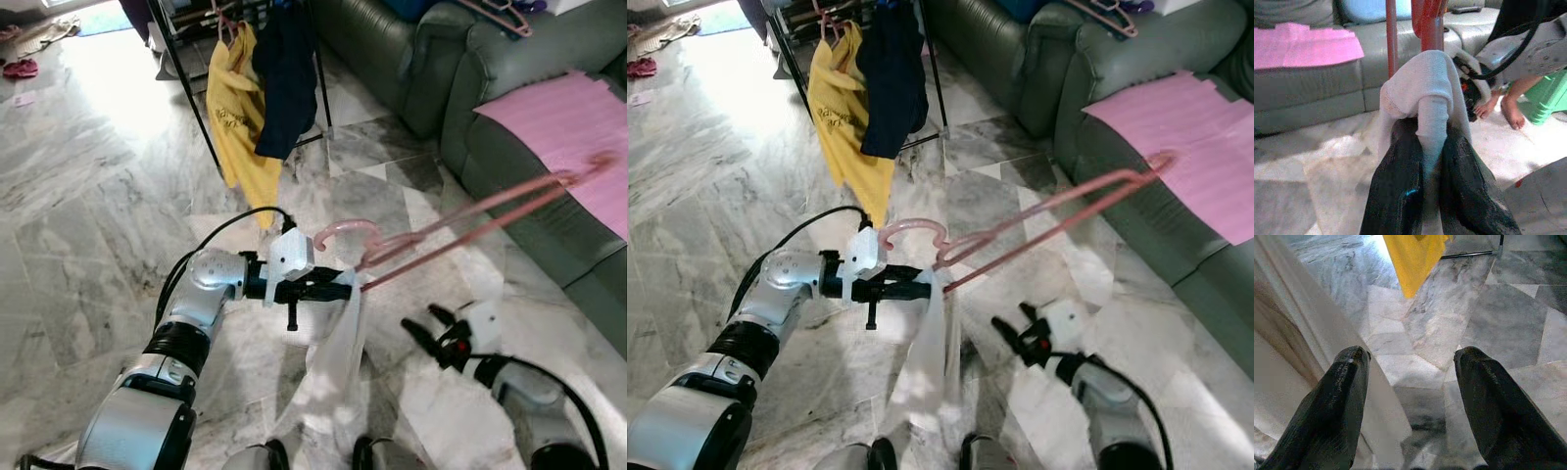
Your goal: Hang hanger
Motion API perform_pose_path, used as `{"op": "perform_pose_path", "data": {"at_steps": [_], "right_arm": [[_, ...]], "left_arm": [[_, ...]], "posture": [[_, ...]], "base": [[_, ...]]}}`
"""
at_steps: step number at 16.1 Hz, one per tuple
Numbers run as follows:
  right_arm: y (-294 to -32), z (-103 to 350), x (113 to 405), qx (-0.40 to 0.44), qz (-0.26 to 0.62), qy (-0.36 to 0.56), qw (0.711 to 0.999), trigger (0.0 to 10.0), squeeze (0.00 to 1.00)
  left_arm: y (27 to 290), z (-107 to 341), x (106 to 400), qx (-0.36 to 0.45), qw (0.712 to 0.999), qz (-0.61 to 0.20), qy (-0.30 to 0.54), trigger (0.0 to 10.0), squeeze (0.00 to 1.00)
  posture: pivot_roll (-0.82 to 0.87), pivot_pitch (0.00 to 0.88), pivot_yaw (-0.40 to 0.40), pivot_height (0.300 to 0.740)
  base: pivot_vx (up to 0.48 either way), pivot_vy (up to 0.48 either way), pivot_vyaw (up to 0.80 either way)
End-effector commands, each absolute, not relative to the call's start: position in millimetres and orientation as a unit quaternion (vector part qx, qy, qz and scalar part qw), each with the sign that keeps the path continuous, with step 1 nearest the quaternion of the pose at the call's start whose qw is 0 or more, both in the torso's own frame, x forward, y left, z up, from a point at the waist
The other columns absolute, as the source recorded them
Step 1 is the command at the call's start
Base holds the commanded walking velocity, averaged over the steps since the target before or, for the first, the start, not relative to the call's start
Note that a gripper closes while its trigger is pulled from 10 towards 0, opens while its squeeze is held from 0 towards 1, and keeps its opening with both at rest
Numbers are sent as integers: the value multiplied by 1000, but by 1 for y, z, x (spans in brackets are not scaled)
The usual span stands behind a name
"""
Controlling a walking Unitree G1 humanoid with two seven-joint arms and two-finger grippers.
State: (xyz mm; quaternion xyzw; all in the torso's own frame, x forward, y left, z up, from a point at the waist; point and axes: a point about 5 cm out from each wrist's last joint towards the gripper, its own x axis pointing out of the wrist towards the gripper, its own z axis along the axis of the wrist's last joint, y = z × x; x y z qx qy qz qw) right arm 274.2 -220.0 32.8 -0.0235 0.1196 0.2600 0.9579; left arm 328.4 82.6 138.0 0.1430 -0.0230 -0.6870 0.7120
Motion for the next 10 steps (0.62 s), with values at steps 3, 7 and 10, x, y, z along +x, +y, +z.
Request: {"op": "perform_pose_path", "data": {"at_steps": [3, 7, 10], "right_arm": [[-219, 33, 274, -7, 260, 123, 958, 10000, 0], [-201, 26, 268, 1, 291, 139, 947, 10000, 0], [-194, 27, 269, 16, 303, 141, 942, 10000, 0]], "left_arm": [[76, 148, 330, 136, 714, -685, -52, 10000, 0], [69, 156, 332, 124, 718, -681, -68, 10000, 0], [68, 162, 334, 121, 715, -684, -74, 10000, 0]], "posture": [[-174, 202, 77, 740], [-174, 203, 77, 740], [-177, 203, 79, 740]], "base": [[0, 0, 0], [0, 0, 0], [0, 0, 0]]}}
